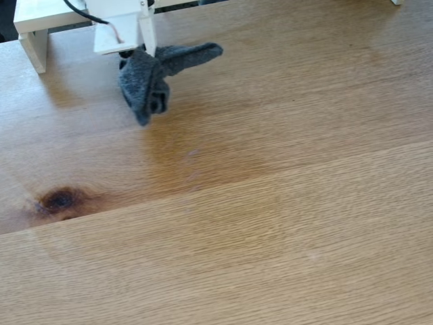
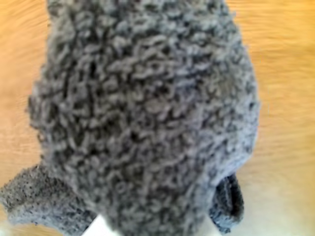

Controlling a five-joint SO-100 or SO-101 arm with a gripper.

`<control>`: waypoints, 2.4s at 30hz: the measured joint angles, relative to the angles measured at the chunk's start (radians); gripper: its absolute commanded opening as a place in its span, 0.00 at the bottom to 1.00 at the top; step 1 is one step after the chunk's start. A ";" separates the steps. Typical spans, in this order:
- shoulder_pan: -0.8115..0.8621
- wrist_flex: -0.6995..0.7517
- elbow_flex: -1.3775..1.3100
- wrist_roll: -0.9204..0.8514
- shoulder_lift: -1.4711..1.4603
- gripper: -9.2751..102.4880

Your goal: Clean the area in front of the robot

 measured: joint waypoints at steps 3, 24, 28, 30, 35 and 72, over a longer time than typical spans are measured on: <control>-0.057 -0.181 0.037 -0.029 -0.104 0.08; -0.063 -0.267 -0.408 -0.158 -0.916 0.08; -0.054 -0.204 -0.462 -0.156 -0.979 0.08; -0.051 -0.179 -0.485 -0.152 -0.996 0.08; -0.048 -0.138 -0.522 -0.135 -1.029 0.08; 0.041 0.121 -1.149 -0.127 -1.012 0.08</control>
